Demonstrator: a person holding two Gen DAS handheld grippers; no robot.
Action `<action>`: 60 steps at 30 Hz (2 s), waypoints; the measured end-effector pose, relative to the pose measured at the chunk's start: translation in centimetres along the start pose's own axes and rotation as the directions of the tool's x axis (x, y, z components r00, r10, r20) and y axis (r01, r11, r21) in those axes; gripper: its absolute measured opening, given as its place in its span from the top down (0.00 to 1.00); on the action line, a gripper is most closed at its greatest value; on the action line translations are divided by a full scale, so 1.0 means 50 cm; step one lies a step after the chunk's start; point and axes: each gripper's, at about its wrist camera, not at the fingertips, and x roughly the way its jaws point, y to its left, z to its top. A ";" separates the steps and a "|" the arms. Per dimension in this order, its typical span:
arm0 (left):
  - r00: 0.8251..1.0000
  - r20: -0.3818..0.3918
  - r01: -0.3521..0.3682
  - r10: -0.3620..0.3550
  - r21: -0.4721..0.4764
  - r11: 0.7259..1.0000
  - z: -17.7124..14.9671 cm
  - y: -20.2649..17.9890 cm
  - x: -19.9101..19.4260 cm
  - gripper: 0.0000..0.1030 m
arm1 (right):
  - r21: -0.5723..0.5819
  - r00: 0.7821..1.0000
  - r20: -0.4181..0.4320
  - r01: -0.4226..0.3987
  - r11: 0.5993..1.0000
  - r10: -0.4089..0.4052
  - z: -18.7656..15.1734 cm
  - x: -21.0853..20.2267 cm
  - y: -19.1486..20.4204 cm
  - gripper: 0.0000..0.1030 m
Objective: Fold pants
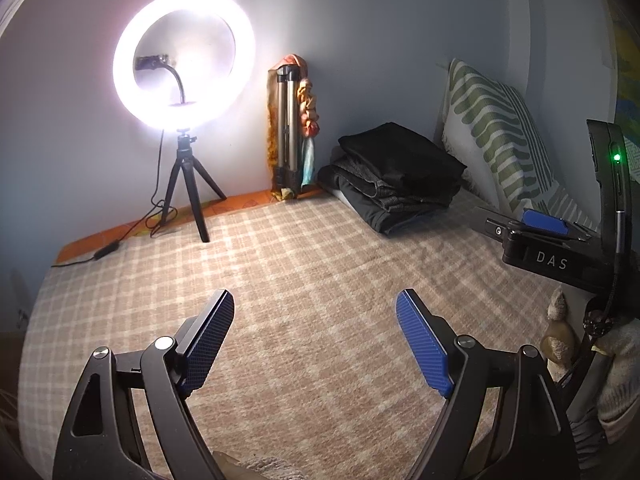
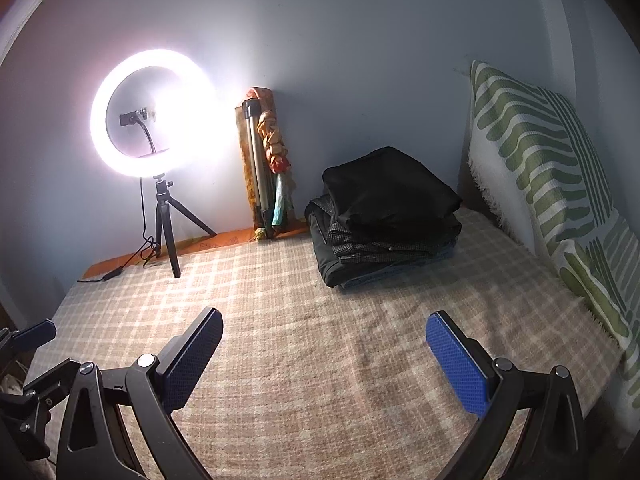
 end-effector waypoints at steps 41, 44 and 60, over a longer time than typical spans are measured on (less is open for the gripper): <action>0.999 -0.016 0.038 -0.039 -0.026 0.999 -0.003 0.001 -0.003 0.19 | 0.006 1.000 -0.007 0.006 1.000 -0.006 -0.001 0.002 -0.001 0.00; 0.999 -0.017 0.040 -0.040 -0.022 0.999 -0.003 0.001 -0.003 0.19 | 0.002 1.000 -0.006 0.007 1.000 -0.007 -0.001 0.002 -0.001 0.00; 0.999 -0.017 0.039 -0.039 -0.015 0.999 -0.004 0.000 -0.004 0.19 | 0.003 1.000 -0.007 0.007 1.000 -0.007 -0.005 0.002 0.002 0.00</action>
